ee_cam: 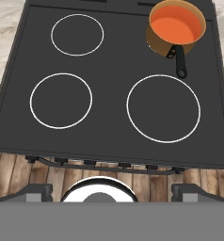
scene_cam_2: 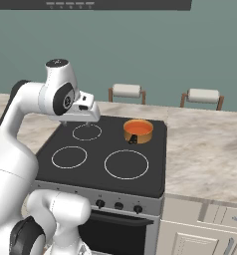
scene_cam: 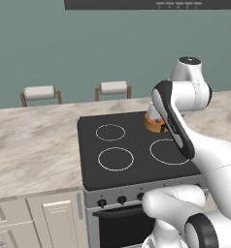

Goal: Wait until the marinara sauce is simmered to a deep red color and then turn off the stove.

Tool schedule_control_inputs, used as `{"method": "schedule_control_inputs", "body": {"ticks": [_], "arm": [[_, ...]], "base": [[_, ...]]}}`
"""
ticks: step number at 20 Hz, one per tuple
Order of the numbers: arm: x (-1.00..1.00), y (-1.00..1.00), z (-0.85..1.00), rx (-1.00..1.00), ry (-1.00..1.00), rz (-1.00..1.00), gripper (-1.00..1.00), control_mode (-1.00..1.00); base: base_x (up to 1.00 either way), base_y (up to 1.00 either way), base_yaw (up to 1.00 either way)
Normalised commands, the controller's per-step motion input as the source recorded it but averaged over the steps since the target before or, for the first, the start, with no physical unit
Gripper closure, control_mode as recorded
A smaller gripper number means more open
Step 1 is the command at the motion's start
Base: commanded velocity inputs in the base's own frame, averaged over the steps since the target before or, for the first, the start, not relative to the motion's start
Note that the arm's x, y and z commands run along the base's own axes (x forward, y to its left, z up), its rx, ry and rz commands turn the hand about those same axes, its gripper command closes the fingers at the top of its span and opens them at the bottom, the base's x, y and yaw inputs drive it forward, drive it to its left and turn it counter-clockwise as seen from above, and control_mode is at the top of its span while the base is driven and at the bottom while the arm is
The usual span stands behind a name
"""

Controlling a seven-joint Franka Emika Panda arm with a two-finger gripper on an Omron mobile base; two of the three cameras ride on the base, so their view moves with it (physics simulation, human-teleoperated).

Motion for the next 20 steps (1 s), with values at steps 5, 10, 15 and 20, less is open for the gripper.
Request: {"method": "schedule_control_inputs", "body": {"ticks": [5,10,15,20], "arm": [[0.00,0.00,0.00,0.00,0.00,0.00,-1.00,-1.00],[0.00,0.00,0.00,0.00,0.00,0.00,-1.00,-1.00],[0.00,0.00,0.00,0.00,0.00,0.00,-1.00,-1.00],[0.00,0.00,0.00,0.00,0.00,0.00,-1.00,-1.00]], "base": [[0.00,0.00,0.00],[0.00,0.00,0.00],[0.00,0.00,0.00],[0.00,0.00,0.00]]}}
